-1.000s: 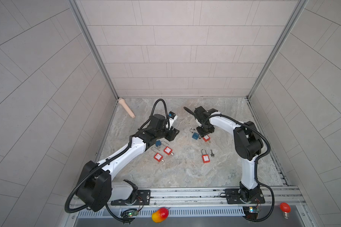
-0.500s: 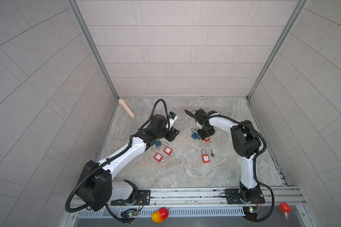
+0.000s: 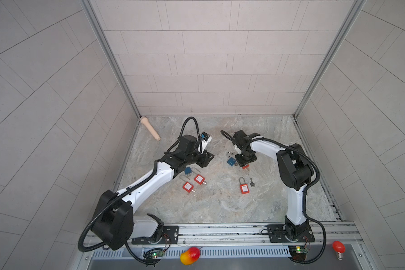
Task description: Lock with the key
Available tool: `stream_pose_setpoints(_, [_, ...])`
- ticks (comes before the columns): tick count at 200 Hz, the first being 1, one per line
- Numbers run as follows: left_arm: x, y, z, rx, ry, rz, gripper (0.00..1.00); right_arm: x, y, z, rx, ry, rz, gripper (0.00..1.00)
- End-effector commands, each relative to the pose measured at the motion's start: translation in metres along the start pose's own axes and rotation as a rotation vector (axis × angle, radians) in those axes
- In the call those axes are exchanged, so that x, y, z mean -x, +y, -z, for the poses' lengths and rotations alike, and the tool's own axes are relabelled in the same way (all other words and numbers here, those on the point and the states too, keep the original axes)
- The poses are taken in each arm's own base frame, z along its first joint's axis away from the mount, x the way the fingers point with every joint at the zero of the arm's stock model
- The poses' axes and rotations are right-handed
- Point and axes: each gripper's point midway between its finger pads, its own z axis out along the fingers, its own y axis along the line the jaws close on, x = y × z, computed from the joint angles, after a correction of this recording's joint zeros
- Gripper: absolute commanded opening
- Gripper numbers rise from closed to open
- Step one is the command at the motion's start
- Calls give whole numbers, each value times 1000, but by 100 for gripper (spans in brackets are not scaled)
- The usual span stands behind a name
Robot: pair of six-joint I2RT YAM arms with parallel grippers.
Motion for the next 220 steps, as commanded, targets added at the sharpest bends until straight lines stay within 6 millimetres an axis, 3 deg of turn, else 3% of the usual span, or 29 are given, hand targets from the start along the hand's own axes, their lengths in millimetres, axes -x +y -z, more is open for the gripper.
stream_pose_setpoints(1, [16,-2,3,-15,-38,-14,55,-22,-1,-6,-5,73,37,33])
stream_pose_setpoints(36, [18,-9,5,-55,-54,-33,55,-8,-9,34,-43,-14,85,25])
stream_pose_setpoints(67, [38,-41,22,-210,-226,-162,55,-7,10,89,38,-117,243,21])
stream_pose_setpoints(95, [50,-57,37,-271,-384,-296,57,-32,28,128,114,-203,427,20])
stream_pose_setpoints(152, [47,-88,29,-491,-413,-361,58,-85,78,187,327,-473,738,14])
stream_pose_setpoints(184, [46,-106,26,-592,-383,-340,59,-103,88,202,328,-603,812,14])
stream_pose_setpoints(220, [34,-126,23,-670,-344,-374,59,-115,89,207,333,-604,799,14])
